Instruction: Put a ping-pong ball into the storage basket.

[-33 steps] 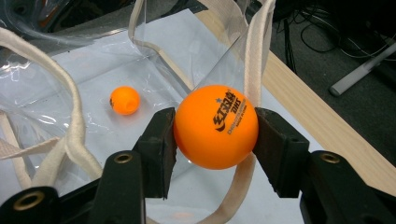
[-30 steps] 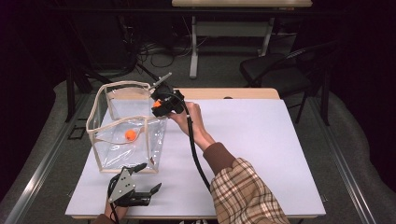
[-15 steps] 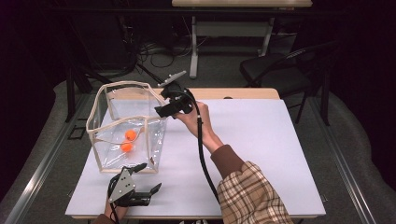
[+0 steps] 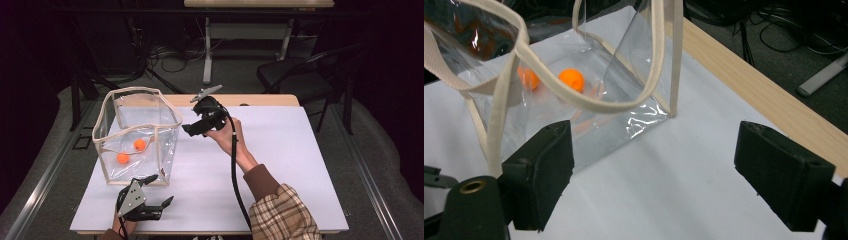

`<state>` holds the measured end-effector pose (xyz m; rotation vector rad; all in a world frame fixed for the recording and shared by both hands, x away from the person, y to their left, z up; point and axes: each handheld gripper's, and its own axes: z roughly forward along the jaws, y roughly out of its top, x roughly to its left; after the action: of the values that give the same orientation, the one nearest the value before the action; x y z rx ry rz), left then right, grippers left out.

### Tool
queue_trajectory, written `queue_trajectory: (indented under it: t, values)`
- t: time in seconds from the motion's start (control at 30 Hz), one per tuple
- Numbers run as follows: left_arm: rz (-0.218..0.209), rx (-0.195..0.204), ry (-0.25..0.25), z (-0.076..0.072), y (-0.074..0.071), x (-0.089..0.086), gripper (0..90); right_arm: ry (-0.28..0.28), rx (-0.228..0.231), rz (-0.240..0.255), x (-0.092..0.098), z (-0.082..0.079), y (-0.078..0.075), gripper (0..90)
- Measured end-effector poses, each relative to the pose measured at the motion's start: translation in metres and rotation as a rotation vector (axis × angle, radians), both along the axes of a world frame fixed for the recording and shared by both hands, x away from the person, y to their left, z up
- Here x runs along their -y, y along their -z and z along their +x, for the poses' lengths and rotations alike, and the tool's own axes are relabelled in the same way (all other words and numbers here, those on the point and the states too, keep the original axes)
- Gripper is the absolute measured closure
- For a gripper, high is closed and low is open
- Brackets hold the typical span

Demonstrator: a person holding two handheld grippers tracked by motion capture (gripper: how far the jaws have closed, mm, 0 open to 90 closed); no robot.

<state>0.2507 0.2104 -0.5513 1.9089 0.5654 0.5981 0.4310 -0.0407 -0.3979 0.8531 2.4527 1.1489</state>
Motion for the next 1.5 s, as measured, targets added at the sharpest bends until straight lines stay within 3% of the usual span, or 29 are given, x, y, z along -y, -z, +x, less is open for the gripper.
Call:
queue_trajectory:
  t: [0.97,1.27,1.5]
  values:
    - [0.006,-0.001,-0.005,0.0,0.0,0.002,15.9,-0.003,-0.019,-0.066,0.053,-0.041,0.041,6.5]
    - [0.004,0.002,-0.004,-0.002,0.0,0.0,15.9,0.006,-0.028,-0.052,0.071,-0.054,0.051,4.1]
    - [0.003,-0.001,-0.004,-0.002,0.0,0.0,15.9,0.001,-0.007,-0.06,0.078,-0.066,0.057,3.0]
